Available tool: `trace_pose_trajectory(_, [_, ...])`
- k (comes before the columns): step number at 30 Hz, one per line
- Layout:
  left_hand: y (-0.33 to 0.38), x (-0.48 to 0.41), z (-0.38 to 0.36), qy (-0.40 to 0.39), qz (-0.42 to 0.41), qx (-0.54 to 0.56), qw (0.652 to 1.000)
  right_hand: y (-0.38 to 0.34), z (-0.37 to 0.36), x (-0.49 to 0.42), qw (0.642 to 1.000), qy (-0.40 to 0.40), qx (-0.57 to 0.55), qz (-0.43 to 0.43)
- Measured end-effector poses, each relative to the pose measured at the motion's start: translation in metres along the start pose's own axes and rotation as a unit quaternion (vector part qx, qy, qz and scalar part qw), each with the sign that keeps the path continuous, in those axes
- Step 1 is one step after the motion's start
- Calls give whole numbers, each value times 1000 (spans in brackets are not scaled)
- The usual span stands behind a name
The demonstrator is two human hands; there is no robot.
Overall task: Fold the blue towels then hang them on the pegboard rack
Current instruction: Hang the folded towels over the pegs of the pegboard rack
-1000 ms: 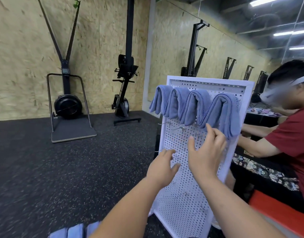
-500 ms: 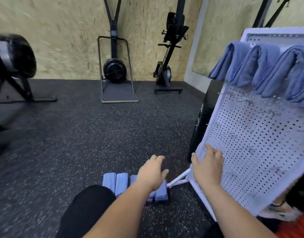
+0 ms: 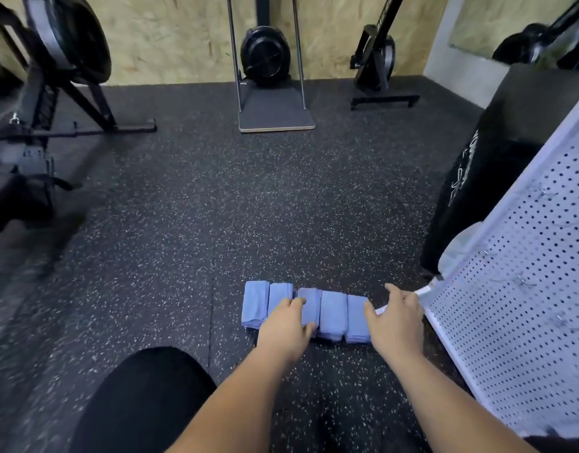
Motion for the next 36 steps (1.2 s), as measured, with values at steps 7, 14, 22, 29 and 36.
trace_pose_trajectory(7, [-49,-21,-32,-31,61,1,998,-2,-74,-23,996,-80,29,-6])
trace_pose_trajectory(14, [-78,-54,-54,-40,99,6,994,-14,-144,-50,990,-137,35,3])
trace_pose_trajectory(22, [-113,-99,-68,-35,125,-17,991,-45,-218,-81,980,-193,43,38])
trace_pose_trajectory(29, [-139,-120,-73,0,135,-27,990,-85,-279,-106,960,-252,50,114])
trace_pose_trajectory(36, [-158,-126,-88,10,142,-22,990,-110,-323,-123,932,-291,115,186])
Point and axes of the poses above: each hand's wrist, its own x-axis away from the middle knuckle, its own z-axis out of the back of the hand, y = z × x, the point moved 7 cm from there along -x, towards the middle knuckle, and after that the axes turned 3 degrees about x, right-handed, at the moved point
